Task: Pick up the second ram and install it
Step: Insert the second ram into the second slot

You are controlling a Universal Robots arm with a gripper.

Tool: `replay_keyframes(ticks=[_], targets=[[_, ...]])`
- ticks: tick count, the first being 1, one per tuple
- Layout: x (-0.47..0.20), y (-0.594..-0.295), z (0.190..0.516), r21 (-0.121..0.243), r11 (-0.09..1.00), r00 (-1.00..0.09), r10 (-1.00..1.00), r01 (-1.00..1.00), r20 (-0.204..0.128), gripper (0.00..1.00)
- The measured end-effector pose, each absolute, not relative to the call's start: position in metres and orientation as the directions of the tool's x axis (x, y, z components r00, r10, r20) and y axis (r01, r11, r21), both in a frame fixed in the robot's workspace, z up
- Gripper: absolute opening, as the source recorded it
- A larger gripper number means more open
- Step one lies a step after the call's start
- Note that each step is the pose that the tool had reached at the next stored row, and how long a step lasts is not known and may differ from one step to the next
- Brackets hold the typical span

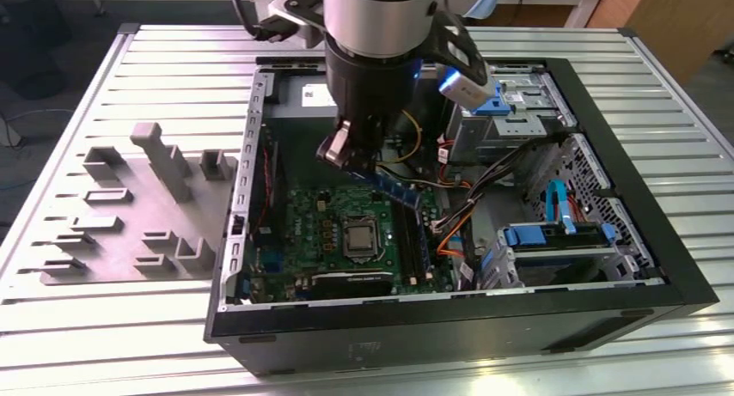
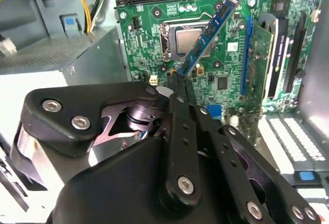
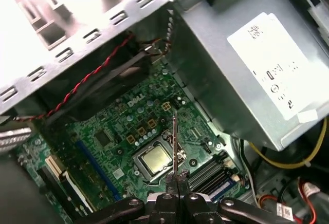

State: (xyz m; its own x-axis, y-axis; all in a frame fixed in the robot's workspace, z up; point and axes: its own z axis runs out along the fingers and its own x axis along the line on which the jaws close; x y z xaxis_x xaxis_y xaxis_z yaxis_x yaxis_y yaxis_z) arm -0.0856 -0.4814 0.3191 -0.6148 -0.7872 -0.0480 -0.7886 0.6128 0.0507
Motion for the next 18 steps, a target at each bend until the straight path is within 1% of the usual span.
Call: replay_keyframes(ticks=[18], targets=[[-0.0856, -0.4814, 0.3181, 0.051, 0.81, -0.811, -0.583, -0.585, -0.048, 0.11]])
